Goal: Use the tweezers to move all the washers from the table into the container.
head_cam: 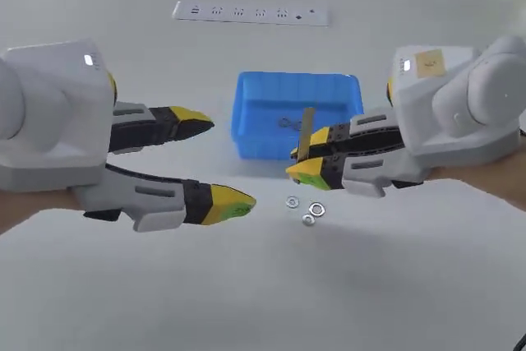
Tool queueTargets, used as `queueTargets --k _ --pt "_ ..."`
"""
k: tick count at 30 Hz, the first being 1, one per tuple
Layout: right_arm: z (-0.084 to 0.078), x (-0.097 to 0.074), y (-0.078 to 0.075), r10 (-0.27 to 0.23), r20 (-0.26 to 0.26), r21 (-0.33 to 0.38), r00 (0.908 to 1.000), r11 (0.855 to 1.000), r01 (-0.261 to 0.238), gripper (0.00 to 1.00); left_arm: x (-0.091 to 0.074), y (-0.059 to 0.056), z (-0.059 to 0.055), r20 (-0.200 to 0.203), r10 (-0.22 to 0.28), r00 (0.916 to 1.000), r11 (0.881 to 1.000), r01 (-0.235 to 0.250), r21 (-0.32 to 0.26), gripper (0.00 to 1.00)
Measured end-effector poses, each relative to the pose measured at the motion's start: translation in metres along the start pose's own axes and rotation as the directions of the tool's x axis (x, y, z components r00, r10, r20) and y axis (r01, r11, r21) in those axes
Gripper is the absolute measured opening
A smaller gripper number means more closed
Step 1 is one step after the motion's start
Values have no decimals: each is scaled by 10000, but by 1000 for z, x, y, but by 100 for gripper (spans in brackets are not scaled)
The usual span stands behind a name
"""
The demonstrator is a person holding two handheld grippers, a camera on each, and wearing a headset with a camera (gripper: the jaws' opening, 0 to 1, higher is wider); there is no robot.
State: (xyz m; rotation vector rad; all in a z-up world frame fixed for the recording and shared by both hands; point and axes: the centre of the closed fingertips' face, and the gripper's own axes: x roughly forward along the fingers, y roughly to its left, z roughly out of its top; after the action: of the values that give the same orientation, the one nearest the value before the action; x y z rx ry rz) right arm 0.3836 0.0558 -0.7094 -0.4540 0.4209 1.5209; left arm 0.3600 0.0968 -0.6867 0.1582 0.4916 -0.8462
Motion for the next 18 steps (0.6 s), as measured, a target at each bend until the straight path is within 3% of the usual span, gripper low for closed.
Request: queueTargets --k 2,4,11,17,18 --pt "7 -3 -3 -95 63 -66 9999 9999 96 11 -3 1 7 530 163 9985 9977 -127 -669 68" --pt "13 -6 -8 -219 122 -99 9997 9997 220 11 -6 4 14 941 409 9947 9952 -322 -922 69" --pt "31 -13 -34 -723 296 -243 9969 9970 731 11 -13 17 4 997 613 9931 9940 -517 -968 69" --pt "31 -5 -62 -1086 193 -362 9939 9934 1093 11 -12 19 -4 967 814 9920 9917 -709 -1071 72" --pt "27 1 -76 -1127 181 -349 9935 9929 1133 11 -12 20 -6 959 824 9920 9909 -712 -1140 72"
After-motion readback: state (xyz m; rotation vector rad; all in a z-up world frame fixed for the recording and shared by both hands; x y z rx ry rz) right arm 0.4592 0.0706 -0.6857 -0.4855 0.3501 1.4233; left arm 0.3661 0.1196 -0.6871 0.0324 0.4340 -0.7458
